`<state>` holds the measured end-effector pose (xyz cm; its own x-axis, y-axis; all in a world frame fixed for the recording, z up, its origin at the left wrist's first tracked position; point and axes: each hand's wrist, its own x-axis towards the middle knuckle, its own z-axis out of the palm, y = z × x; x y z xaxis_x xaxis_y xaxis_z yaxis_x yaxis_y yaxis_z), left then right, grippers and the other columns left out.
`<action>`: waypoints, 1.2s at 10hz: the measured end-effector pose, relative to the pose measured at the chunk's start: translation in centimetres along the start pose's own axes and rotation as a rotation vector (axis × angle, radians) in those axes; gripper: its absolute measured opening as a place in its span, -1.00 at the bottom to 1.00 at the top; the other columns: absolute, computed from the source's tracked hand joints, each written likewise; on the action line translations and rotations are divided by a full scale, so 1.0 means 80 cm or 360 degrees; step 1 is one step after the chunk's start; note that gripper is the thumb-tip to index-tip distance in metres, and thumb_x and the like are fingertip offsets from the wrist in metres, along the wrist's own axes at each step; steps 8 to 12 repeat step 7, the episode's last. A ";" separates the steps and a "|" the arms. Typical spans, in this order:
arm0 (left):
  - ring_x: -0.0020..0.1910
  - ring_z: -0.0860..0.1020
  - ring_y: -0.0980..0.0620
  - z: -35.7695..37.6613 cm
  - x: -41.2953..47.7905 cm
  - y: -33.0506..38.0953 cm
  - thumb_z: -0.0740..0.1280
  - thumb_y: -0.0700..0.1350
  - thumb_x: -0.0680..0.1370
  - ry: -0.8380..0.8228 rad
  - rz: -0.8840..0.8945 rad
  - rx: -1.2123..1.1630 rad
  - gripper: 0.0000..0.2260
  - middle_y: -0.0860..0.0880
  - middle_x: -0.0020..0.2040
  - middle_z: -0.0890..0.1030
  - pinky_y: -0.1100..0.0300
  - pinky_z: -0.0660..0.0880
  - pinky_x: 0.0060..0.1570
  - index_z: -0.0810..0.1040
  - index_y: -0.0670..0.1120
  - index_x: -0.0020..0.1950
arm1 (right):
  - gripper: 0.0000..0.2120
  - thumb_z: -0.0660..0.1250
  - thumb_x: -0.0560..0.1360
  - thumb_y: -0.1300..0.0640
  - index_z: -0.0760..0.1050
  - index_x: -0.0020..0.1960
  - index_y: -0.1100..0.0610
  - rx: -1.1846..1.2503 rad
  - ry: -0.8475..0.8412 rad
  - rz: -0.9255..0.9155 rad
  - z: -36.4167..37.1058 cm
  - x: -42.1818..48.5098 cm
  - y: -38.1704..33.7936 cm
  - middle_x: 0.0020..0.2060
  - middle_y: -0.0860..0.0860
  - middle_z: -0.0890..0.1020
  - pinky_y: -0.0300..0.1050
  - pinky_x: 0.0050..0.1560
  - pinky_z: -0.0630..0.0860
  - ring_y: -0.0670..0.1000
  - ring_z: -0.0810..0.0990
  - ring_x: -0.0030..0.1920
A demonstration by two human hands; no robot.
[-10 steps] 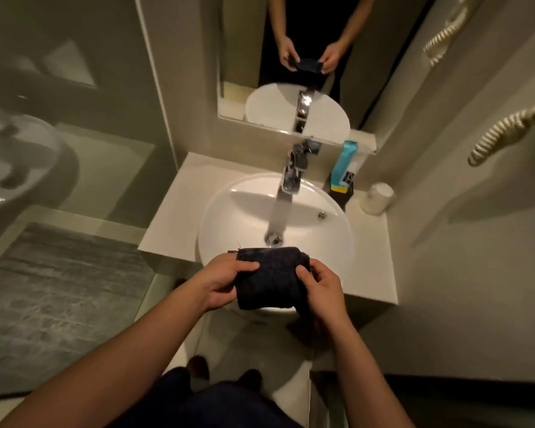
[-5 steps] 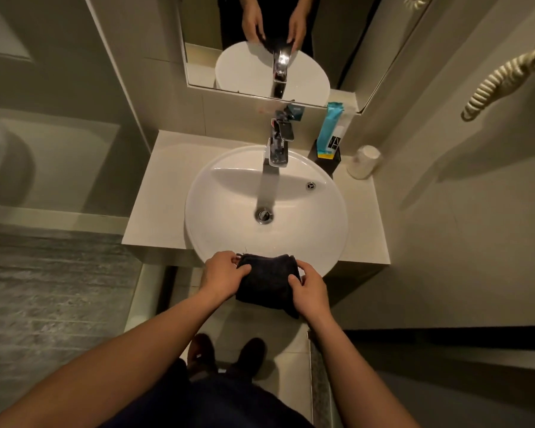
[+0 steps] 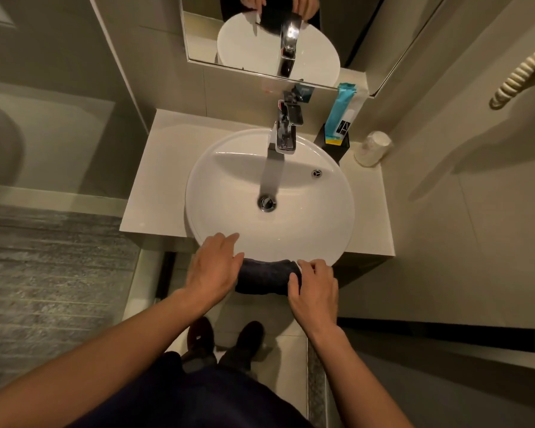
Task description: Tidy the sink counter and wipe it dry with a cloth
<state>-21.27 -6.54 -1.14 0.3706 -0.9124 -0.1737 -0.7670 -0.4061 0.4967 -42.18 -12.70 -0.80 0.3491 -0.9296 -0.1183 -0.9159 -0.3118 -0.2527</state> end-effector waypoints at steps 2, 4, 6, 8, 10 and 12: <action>0.36 0.47 -0.02 0.024 -0.016 0.005 0.15 0.22 0.58 -0.0378 0.0832 0.0445 -0.46 -0.02 0.38 0.53 -0.02 0.28 0.47 0.39 -0.04 0.48 | -0.25 0.27 0.57 -0.20 0.05 0.64 -0.01 -0.0258 -0.0555 -0.0790 0.009 0.012 0.023 0.64 -0.04 0.11 0.00 0.56 0.06 0.01 0.03 0.64; 0.55 0.28 -0.07 0.030 0.002 0.004 0.16 0.21 0.63 -0.0527 0.0869 0.0701 -0.38 -0.11 0.58 0.33 -0.02 0.03 0.58 0.22 -0.11 0.59 | -0.31 0.22 0.60 -0.22 0.11 0.62 0.04 -0.0382 -0.0536 -0.0659 0.025 0.020 0.012 0.59 -0.01 0.27 0.02 0.55 0.12 0.03 0.16 0.61; 0.61 0.14 -0.08 0.022 -0.003 -0.003 0.15 0.16 0.65 -0.0565 0.0867 0.0682 -0.37 -0.11 0.64 0.17 0.00 -0.06 0.59 0.08 -0.08 0.64 | -0.27 0.15 0.60 -0.29 0.07 0.63 0.05 -0.0372 -0.0497 -0.0632 0.023 0.007 0.016 0.62 0.02 0.20 0.04 0.58 0.03 0.05 0.10 0.63; 0.65 -0.06 -0.02 0.004 -0.002 0.001 0.05 0.29 0.63 -0.0519 0.0799 0.0620 -0.29 -0.06 0.68 -0.02 0.01 -0.15 0.60 -0.08 -0.03 0.66 | -0.19 0.03 0.56 -0.41 0.02 0.65 0.02 -0.0299 -0.0468 -0.0598 0.006 0.008 0.016 0.65 -0.01 0.12 0.05 0.57 -0.03 0.01 0.02 0.65; 0.65 -0.06 -0.02 0.004 -0.002 0.001 0.05 0.29 0.63 -0.0519 0.0799 0.0620 -0.29 -0.06 0.68 -0.02 0.01 -0.15 0.60 -0.08 -0.03 0.66 | -0.19 0.03 0.56 -0.41 0.02 0.65 0.02 -0.0299 -0.0468 -0.0598 0.006 0.008 0.016 0.65 -0.01 0.12 0.05 0.57 -0.03 0.01 0.02 0.65; 0.65 -0.06 -0.02 0.004 -0.002 0.001 0.05 0.29 0.63 -0.0519 0.0799 0.0620 -0.29 -0.06 0.68 -0.02 0.01 -0.15 0.60 -0.08 -0.03 0.66 | -0.19 0.03 0.56 -0.41 0.02 0.65 0.02 -0.0299 -0.0468 -0.0598 0.006 0.008 0.016 0.65 -0.01 0.12 0.05 0.57 -0.03 0.01 0.02 0.65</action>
